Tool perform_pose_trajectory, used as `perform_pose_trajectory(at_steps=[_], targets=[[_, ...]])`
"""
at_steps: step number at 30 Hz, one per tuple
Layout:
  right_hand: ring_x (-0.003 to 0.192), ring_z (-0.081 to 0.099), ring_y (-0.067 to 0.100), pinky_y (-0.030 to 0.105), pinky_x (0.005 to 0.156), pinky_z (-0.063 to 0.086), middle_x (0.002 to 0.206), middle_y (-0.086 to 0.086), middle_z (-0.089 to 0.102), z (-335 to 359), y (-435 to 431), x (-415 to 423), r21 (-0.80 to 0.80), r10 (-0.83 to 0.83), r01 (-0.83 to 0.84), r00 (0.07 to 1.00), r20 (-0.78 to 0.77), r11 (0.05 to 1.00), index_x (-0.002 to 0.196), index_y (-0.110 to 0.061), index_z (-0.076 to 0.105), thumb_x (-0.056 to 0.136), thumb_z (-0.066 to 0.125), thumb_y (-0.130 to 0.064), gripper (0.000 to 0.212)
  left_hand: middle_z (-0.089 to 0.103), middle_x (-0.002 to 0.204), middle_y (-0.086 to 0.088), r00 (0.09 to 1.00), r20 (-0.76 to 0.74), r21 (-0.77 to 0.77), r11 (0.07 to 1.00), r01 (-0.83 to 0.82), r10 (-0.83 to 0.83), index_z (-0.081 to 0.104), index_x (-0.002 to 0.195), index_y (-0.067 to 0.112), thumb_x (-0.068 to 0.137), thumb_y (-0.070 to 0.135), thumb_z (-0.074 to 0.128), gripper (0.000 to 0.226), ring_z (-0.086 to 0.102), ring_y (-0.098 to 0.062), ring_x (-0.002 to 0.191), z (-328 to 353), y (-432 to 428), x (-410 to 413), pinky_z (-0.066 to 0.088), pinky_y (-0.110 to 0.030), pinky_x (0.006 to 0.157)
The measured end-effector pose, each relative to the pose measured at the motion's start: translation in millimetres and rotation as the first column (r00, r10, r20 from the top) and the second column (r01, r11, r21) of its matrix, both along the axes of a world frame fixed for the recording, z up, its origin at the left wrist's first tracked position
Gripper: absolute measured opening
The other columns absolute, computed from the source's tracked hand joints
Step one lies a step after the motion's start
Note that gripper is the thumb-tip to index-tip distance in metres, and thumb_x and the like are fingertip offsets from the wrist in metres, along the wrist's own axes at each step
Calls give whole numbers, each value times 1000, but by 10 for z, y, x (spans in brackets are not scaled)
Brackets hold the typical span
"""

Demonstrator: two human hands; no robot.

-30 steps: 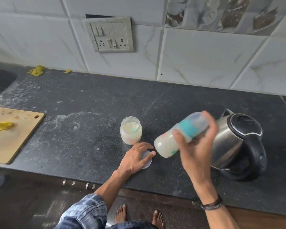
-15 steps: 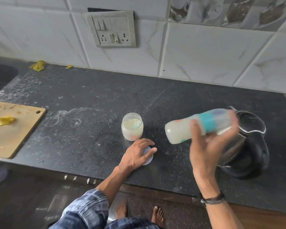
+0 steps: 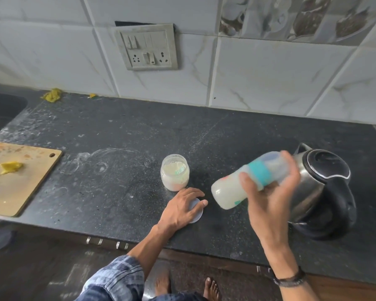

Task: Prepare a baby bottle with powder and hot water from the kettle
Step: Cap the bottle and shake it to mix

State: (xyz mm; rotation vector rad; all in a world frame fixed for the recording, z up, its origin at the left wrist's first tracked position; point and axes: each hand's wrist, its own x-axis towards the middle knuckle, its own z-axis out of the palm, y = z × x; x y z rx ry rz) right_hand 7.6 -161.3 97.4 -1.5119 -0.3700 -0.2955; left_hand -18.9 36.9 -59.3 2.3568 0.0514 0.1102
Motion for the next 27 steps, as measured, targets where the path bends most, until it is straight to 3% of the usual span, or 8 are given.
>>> perform_pose_trajectory(at_steps=[3, 6, 11, 16, 20, 22, 25, 27], targets=[[112, 69, 11, 23, 85, 60, 136, -27, 53, -28, 29, -48, -1, -27, 27, 997, 74, 1000, 154, -26, 21, 94, 75, -30, 80, 60, 123, 19, 1000, 2, 3, 1000, -4, 4, 69, 120, 23, 95, 66, 42, 56, 50, 0, 112, 12, 9, 6, 43, -24, 95], [97, 74, 11, 32, 79, 64, 125, -13, 65, -8, 54, -66, -189, 102, -112, 993, -61, 975, 153, -33, 28, 89, 78, -46, 82, 57, 116, 15, 999, 19, 0, 1000, 26, -26, 67, 121, 19, 90, 63, 44, 58, 44, 4, 104, 14, 21, -4, 37, -20, 87], [113, 69, 7, 20, 86, 59, 137, -28, 55, 35, 75, -69, 38, -37, 34, 994, 103, 999, 153, -24, 20, 97, 72, -21, 76, 61, 124, 14, 1000, 0, 6, 1000, 6, -6, 68, 121, 22, 97, 62, 47, 51, 49, 1, 112, 43, 0, -2, 41, -20, 95], [100, 73, 15, 29, 81, 62, 128, -5, 63, -6, 65, -34, -108, 78, -91, 991, -112, 990, 150, -31, 31, 89, 79, -34, 78, 60, 124, 13, 1000, 11, -6, 1000, 21, -21, 68, 124, 19, 91, 72, 38, 69, 45, 3, 108, 50, 11, -19, 36, -16, 90], [107, 71, 10, 21, 82, 60, 131, -24, 61, -22, 67, -105, 45, -9, 7, 999, 42, 999, 152, -26, 23, 95, 73, -22, 76, 60, 123, 15, 1000, -1, 2, 1000, 5, -5, 68, 122, 22, 93, 71, 39, 64, 46, 3, 111, 49, 0, -3, 40, -19, 94], [107, 71, 12, 27, 81, 63, 132, -18, 60, -37, 60, -47, -26, -6, 6, 1000, 23, 1000, 152, -28, 23, 97, 73, -27, 75, 62, 128, 12, 1000, 4, 5, 1000, 6, -6, 68, 122, 22, 95, 66, 42, 58, 49, -1, 115, 30, 8, 7, 41, -23, 98], [97, 73, 15, 42, 78, 63, 127, -5, 64, -52, 23, -20, -320, 47, -76, 994, -97, 944, 150, -37, 31, 86, 78, -48, 80, 62, 131, 11, 1000, 11, 4, 1000, 25, -25, 67, 126, 22, 92, 67, 40, 63, 51, -3, 118, 19, 24, -1, 41, -24, 98], [101, 73, 21, 37, 80, 63, 129, -3, 63, -16, 18, -63, -202, 40, -50, 998, -56, 978, 149, -41, 31, 88, 79, -50, 78, 62, 130, 10, 1000, 26, -3, 1000, 15, -15, 68, 126, 22, 92, 70, 38, 67, 49, 0, 115, 16, 17, -9, 40, -22, 96]])
